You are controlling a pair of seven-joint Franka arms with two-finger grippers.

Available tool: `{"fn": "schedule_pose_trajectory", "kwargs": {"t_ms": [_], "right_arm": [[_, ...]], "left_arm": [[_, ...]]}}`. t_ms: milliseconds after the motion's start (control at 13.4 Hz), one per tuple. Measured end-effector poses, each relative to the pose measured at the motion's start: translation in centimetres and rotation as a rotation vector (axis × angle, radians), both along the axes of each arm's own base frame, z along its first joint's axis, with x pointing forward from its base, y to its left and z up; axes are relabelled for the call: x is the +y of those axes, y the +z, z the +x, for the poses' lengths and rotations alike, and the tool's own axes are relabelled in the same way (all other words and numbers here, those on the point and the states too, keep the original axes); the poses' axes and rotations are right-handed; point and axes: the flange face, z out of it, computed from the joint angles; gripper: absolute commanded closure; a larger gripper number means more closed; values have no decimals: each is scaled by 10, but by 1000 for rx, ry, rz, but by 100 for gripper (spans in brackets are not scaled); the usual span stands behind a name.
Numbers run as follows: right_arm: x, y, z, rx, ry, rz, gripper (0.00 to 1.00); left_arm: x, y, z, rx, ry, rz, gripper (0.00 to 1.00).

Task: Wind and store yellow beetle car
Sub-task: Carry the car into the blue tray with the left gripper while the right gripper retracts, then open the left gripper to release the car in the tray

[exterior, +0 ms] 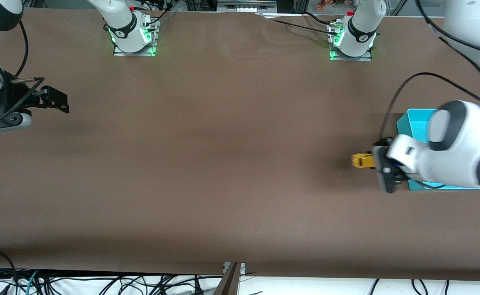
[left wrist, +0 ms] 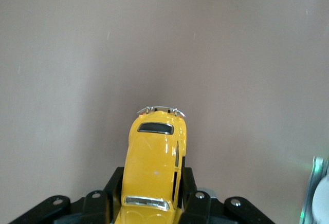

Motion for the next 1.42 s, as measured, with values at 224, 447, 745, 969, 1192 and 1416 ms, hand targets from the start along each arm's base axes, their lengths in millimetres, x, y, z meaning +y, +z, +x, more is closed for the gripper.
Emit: {"fn": "schedule_pose_trajectory", "kwargs": {"t_ms": [224,447,745,969,1192,1416], "right_arm": [[-18,-5,-2,20,-35,-5,0],[-46,-12,-2,36,-92,16,0],[-49,-13,-2,39,-112,17,0],[-48,-15,-2,43,-131,14,0],[-52,-21,-1,54,-137,13,0],[-52,-22,-1,56,-138,12,0]], "left_arm": [[81,-14,-9,3,-62,-55,100],[165,-42,-32,25,-101,-117,100],[275,-87,-76,32,-125,-223,100],[325,-118,-98,-15,-126,-247,100],[332,-158,-107,-68,-118,-227,94],[332,-178,-113,-96,-110,-210,0]]}}
